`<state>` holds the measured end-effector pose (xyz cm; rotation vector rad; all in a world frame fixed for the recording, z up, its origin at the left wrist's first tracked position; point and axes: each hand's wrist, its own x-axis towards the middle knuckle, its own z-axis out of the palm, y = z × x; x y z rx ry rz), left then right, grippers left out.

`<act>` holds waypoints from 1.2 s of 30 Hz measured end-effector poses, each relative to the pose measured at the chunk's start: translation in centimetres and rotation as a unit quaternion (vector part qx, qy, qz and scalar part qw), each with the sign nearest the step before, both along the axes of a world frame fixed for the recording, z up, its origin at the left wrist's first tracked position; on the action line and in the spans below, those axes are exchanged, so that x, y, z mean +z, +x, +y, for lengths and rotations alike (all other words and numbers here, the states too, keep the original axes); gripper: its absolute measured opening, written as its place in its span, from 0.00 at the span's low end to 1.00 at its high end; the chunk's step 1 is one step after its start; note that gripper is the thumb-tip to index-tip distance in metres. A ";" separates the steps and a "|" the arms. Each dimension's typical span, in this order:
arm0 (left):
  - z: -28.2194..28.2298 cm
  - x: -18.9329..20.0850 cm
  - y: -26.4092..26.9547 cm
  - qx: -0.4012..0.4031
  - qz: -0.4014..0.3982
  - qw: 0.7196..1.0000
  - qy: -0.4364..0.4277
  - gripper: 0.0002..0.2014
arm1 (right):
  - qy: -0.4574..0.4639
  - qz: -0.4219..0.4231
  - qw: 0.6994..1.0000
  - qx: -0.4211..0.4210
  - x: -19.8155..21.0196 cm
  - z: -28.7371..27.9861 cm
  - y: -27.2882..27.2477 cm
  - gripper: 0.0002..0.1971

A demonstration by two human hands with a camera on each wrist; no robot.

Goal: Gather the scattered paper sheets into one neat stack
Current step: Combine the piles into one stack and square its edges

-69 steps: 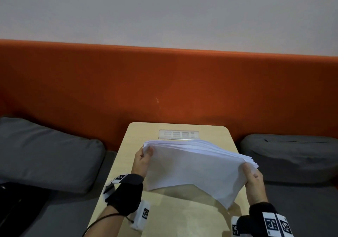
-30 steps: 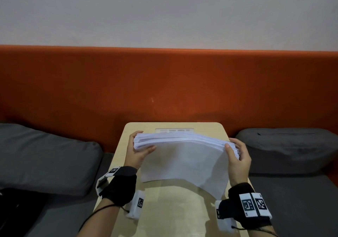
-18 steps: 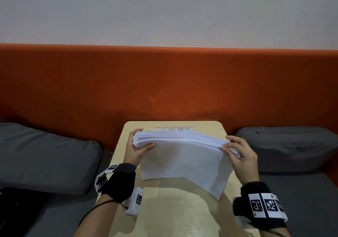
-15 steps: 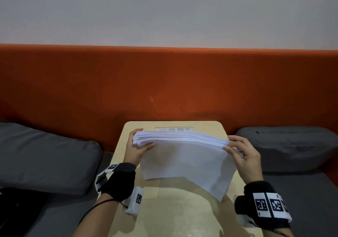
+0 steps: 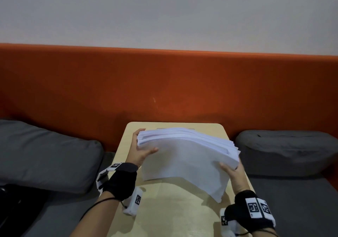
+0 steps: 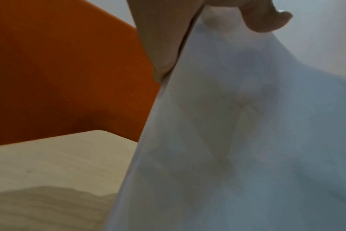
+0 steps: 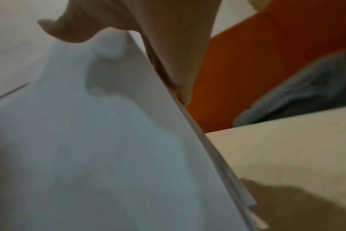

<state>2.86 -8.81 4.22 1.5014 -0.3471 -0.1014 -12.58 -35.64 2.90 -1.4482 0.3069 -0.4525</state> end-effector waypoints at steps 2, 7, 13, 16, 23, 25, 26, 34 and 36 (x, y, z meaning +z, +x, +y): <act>0.2 0.0 0.2 0.008 0.004 1.000 0.009 0.46 | 0.015 -0.006 1.000 -0.013 0.4 0.1 0.3 0.44; 0.0 -0.1 0.4 0.003 0.010 1.000 -0.021 0.52 | -0.034 0.015 0.999 -0.002 1.3 0.1 0.8 0.35; -0.8 0.4 0.4 0.067 0.025 0.996 -0.050 0.38 | -0.026 -0.018 0.999 -0.008 1.8 0.0 0.9 0.30; -1.5 1.0 0.5 0.124 0.036 0.990 -0.056 0.20 | -0.012 -0.032 0.999 -0.032 2.2 0.3 0.9 0.33; -1.9 1.5 0.3 0.150 0.002 0.987 -0.054 0.15 | 0.001 -0.051 0.997 -0.061 2.2 1.0 0.7 0.38; -1.5 1.6 0.0 0.133 -0.027 0.989 -0.064 0.18 | -0.003 -0.056 0.997 -0.061 2.2 1.1 0.6 0.30; -1.3 1.6 -0.3 0.122 -0.056 0.990 -0.052 0.20 | -0.005 -0.059 0.996 -0.061 2.3 1.0 0.5 0.27; -0.3 1.7 -0.4 0.090 -0.104 0.990 -0.009 0.10 | -0.005 -0.052 0.996 -0.069 2.4 1.0 0.5 0.27; -0.2 1.9 -0.1 0.080 -0.091 0.993 -0.013 0.13 | -0.005 -0.052 0.996 -0.073 2.4 0.9 0.6 0.29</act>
